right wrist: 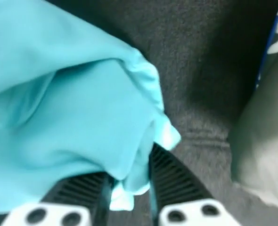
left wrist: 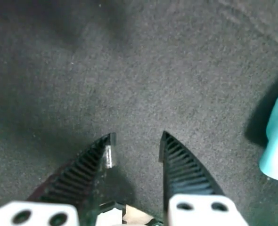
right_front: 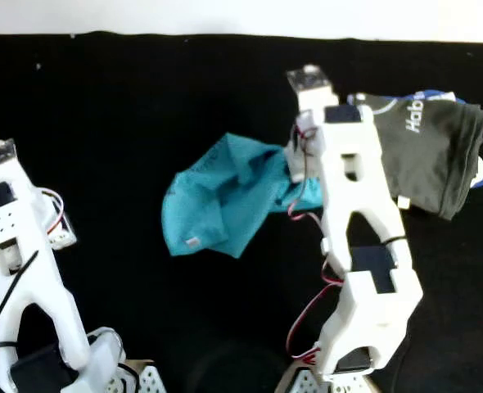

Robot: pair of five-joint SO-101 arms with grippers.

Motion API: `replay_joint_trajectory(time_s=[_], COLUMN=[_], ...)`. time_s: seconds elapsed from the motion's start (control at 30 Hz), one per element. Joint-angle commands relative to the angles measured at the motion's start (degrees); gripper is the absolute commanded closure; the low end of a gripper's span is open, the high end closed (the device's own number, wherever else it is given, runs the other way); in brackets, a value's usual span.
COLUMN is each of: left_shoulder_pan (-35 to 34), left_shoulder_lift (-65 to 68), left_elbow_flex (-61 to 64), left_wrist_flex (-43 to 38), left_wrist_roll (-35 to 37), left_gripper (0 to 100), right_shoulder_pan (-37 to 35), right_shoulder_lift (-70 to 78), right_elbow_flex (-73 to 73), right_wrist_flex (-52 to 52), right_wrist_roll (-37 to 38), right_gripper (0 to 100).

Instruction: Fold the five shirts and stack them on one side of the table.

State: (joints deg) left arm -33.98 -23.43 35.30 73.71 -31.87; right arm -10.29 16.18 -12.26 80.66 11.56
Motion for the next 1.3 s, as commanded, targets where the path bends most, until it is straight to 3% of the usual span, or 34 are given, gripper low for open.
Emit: replay_joint_trajectory(time_s=[0.0,0.23,0.43,0.53,0.77,0.97,1.1,1.27], left_shoulder_pan=[2.8,22.0,43.5,50.3,52.1,55.5,55.4,52.7], left_shoulder_lift=[-0.1,-0.2,-0.2,-0.1,0.7,11.7,17.7,19.1], left_elbow_flex=[-0.4,-0.4,-0.5,-0.3,-0.2,-0.7,-2.2,-8.0], left_wrist_flex=[-0.5,-0.2,-0.3,-0.8,-8.5,-10.1,-14.6,-12.5], left_wrist_roll=[0.2,9.1,14.5,15.4,16.9,16.9,16.9,16.9], left_gripper=[84,84,83,81,76,76,79,83], right_shoulder_pan=[-1.3,-1.2,1.0,2.4,3.4,3.5,3.5,3.5], right_shoulder_lift=[-0.1,-0.2,-5.3,-9.9,-20.4,-27.0,-29.7,-33.3], right_elbow_flex=[-10.8,-27.0,-28.2,-28.1,-19.3,-10.0,-6.8,0.1], right_wrist_flex=[8.0,20.5,20.4,20.4,20.4,20.2,20.2,20.2], right_wrist_roll=[-0.1,-0.1,-0.2,-0.2,-0.2,-0.2,-0.2,-0.2], right_gripper=[78.1,77.4,77.4,77.4,77.4,77.4,77.5,77.5])
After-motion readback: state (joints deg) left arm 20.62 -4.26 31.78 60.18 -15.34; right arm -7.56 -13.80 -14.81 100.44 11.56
